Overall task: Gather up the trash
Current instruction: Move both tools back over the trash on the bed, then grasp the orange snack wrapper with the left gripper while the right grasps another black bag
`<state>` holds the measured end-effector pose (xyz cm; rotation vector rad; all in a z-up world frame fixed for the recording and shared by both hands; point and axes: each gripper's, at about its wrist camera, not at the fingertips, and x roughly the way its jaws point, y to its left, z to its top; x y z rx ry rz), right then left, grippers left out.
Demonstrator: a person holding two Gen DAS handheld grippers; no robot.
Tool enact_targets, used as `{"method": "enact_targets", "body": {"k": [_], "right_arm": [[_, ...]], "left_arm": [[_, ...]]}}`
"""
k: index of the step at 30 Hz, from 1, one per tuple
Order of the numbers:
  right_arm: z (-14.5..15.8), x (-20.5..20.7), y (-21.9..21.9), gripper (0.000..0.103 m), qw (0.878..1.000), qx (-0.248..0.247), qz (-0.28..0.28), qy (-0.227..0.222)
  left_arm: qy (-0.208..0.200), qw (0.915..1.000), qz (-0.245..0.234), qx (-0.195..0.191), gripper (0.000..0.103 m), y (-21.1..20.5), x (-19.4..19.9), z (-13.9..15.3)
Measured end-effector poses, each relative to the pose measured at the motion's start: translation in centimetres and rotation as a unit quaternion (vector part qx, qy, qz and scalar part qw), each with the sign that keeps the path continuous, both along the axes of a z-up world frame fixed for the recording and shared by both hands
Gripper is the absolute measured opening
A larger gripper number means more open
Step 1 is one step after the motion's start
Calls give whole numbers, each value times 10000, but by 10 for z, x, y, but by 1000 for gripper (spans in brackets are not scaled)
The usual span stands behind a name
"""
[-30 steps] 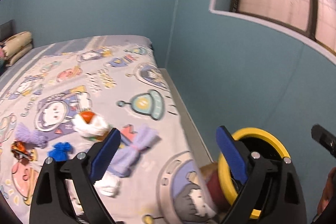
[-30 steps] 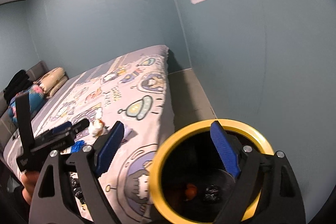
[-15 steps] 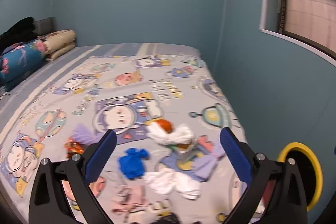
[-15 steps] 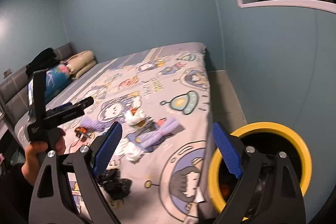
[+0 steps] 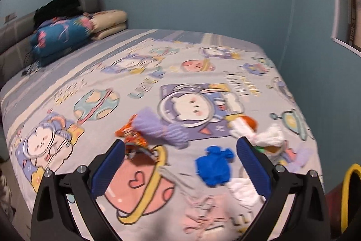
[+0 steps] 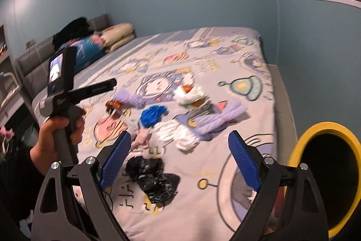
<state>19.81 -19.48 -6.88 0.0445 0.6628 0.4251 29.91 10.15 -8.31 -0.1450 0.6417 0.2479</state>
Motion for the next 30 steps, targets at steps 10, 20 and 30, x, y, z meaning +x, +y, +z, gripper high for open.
{"method": "enact_targets", "body": {"k": [10,20,30], "right_arm": [[-37,8,55,84,9975,-272,517,405],[-80,18,100,84,9895,-714,847,925],[-107,26,112,84,9847,-994,819,1177]], "left_arm": [[407,9969,677,-61,95,52,15,-53],[752,9913,1018,-358,95,88,28,-89],[943,9862,1187,-657,95,109,51,-104]]}}
